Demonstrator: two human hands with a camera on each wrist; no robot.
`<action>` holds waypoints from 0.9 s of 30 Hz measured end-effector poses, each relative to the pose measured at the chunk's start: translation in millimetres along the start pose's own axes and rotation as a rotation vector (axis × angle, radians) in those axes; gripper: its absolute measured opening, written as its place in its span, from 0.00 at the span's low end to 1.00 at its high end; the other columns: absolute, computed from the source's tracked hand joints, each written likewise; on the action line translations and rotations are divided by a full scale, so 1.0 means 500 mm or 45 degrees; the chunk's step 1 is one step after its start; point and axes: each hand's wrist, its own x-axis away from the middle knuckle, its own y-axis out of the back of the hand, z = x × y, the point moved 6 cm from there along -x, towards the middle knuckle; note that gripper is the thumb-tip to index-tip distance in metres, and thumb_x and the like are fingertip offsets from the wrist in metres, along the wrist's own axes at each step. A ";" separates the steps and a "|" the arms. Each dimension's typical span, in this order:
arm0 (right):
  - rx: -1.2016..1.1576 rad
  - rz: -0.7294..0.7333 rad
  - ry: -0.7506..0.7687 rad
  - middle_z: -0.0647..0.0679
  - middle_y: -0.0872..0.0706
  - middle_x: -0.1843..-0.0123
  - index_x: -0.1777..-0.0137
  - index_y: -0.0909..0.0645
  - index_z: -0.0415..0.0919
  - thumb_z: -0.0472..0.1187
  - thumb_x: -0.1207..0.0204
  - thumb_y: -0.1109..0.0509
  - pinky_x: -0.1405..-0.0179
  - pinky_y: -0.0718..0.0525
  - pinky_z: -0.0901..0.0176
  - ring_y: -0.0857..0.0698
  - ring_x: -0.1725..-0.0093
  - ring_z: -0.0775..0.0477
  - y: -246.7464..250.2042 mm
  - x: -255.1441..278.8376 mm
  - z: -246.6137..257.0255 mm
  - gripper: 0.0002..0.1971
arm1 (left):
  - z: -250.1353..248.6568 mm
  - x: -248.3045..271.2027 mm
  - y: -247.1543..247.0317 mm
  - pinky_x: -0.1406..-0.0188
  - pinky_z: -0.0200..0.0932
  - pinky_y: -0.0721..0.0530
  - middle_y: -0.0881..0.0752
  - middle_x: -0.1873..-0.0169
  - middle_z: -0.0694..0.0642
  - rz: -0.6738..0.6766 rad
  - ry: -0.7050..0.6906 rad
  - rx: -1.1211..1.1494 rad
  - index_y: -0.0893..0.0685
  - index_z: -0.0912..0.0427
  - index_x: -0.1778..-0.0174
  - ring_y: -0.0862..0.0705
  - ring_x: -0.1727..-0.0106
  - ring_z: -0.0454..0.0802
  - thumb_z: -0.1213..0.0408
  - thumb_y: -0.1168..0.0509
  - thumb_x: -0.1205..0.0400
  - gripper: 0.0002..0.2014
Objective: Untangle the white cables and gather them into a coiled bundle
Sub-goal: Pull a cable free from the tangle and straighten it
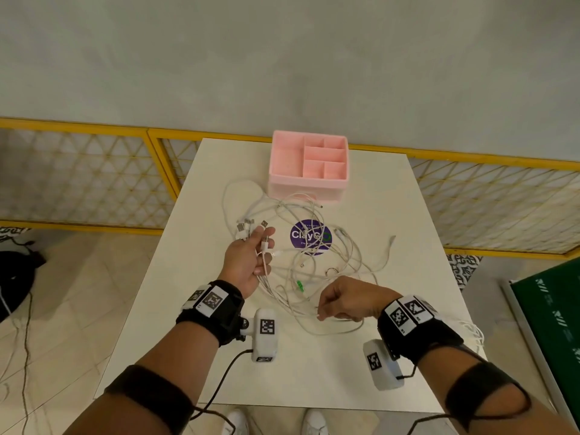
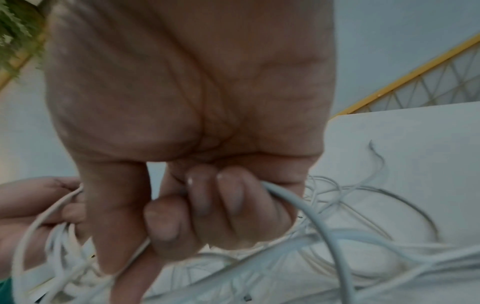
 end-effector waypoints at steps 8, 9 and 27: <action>-0.060 -0.248 0.195 0.50 0.13 0.66 0.53 0.11 0.38 0.36 0.21 0.28 0.64 0.19 0.63 0.18 0.70 0.56 0.043 -0.016 0.065 0.04 | 0.008 0.020 -0.040 0.86 0.33 0.41 0.20 0.74 0.55 -0.006 -0.104 -0.216 0.16 0.62 0.54 0.35 0.83 0.42 0.55 0.40 0.10 0.15; -0.010 -0.334 0.255 0.52 0.11 0.61 0.51 0.11 0.42 0.40 0.21 0.27 0.60 0.18 0.65 0.16 0.66 0.59 0.050 -0.018 0.083 0.04 | 0.008 0.024 -0.046 0.86 0.33 0.41 0.22 0.75 0.54 0.002 -0.122 -0.249 0.17 0.62 0.55 0.35 0.83 0.41 0.55 0.40 0.10 0.15; -0.658 -0.907 0.562 0.38 0.14 0.65 0.48 0.17 0.26 0.24 0.22 0.29 0.72 0.18 0.60 0.17 0.74 0.51 0.131 -0.009 0.228 0.05 | 0.001 0.044 -0.054 0.80 0.37 0.43 0.20 0.66 0.54 0.135 -0.130 -0.290 0.20 0.62 0.59 0.38 0.78 0.45 0.55 0.40 0.10 0.16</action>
